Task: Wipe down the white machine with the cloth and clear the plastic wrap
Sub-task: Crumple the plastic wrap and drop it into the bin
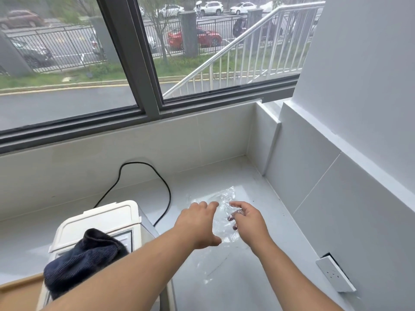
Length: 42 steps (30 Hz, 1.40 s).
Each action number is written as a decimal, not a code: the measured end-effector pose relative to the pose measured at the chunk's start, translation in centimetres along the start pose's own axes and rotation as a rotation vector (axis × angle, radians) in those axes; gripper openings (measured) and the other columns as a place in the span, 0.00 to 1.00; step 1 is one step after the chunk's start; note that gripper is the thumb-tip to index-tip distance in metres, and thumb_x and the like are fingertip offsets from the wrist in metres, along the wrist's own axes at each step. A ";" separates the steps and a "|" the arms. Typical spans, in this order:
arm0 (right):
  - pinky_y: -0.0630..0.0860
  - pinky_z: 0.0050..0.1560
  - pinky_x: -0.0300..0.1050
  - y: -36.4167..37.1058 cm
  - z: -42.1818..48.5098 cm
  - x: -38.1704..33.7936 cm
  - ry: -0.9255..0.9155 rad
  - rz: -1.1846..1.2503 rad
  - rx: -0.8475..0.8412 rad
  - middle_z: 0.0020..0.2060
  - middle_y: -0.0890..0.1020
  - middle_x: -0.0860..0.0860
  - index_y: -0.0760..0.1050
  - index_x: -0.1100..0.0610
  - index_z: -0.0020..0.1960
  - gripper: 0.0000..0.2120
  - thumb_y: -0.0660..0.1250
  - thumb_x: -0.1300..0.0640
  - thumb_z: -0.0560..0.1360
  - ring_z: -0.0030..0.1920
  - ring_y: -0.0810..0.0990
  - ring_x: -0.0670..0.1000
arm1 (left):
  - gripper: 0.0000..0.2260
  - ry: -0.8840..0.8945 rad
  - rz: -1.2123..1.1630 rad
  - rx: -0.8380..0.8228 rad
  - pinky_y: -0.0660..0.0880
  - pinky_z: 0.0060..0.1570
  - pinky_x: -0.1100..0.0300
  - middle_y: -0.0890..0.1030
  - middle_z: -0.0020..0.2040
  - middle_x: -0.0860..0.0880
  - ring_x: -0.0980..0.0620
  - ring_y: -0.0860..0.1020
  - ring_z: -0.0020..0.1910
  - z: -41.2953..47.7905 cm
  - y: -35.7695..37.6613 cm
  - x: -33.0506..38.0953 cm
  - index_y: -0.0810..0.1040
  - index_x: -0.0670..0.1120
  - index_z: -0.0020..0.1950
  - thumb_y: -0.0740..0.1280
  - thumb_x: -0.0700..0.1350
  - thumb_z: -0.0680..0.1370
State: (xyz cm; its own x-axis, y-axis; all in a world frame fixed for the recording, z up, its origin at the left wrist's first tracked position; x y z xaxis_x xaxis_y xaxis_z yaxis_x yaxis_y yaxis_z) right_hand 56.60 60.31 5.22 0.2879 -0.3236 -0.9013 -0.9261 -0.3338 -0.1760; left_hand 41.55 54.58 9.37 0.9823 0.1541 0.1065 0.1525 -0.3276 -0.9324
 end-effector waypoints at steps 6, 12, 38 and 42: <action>0.76 0.40 0.40 -1.2 -1.6 -2.9 -0.047 0.141 0.053 0.33 0.84 0.48 0.85 0.43 0.48 0.22 0.59 0.66 0.75 0.34 0.78 0.46 | 0.46 0.016 -0.028 0.131 0.62 0.75 0.43 0.55 0.82 0.47 0.42 0.56 0.78 -2.3 -2.6 0.6 0.56 0.60 0.80 0.73 0.68 0.67; 0.79 0.40 0.50 -0.1 -3.0 -7.0 -0.042 0.492 -0.059 0.32 0.80 0.53 0.85 0.54 0.49 0.19 0.59 0.71 0.75 0.33 0.77 0.51 | 0.56 -0.013 -0.136 0.131 0.58 0.78 0.39 0.43 0.85 0.49 0.41 0.50 0.82 -4.7 -5.1 0.8 0.43 0.64 0.80 0.76 0.69 0.63; 0.81 0.60 0.64 6.1 -11.9 -10.3 0.067 0.458 -0.287 0.56 0.87 0.58 0.83 0.56 0.61 0.20 0.58 0.46 0.82 0.51 0.85 0.57 | 0.11 0.169 -0.462 0.474 0.74 0.44 0.52 0.70 0.46 0.58 0.50 0.73 0.44 -12.3 -12.8 0.0 0.68 0.59 0.52 0.62 0.47 0.72; 0.84 0.48 0.57 7.7 -14.5 -11.1 0.046 0.502 -0.317 0.56 0.87 0.57 0.83 0.56 0.61 0.22 0.55 0.45 0.84 0.51 0.86 0.55 | 0.12 0.210 -0.498 0.473 0.74 0.46 0.52 0.70 0.47 0.58 0.51 0.72 0.47 -14.1 -12.5 -0.8 0.66 0.59 0.52 0.60 0.49 0.70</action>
State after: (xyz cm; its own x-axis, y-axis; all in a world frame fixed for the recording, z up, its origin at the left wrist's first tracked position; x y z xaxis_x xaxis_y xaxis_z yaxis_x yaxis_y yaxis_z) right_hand 49.82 48.49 19.58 -0.1494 -0.5463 -0.8242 -0.8355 -0.3760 0.4007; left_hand 40.34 45.43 25.83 0.8155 -0.0183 0.5785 0.5716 0.1818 -0.8001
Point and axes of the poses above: each hand's wrist, its own z-axis towards the middle knuckle, its own y-axis out of the palm, x = y × z, the point moved 7 cm from there along z, towards the middle knuckle
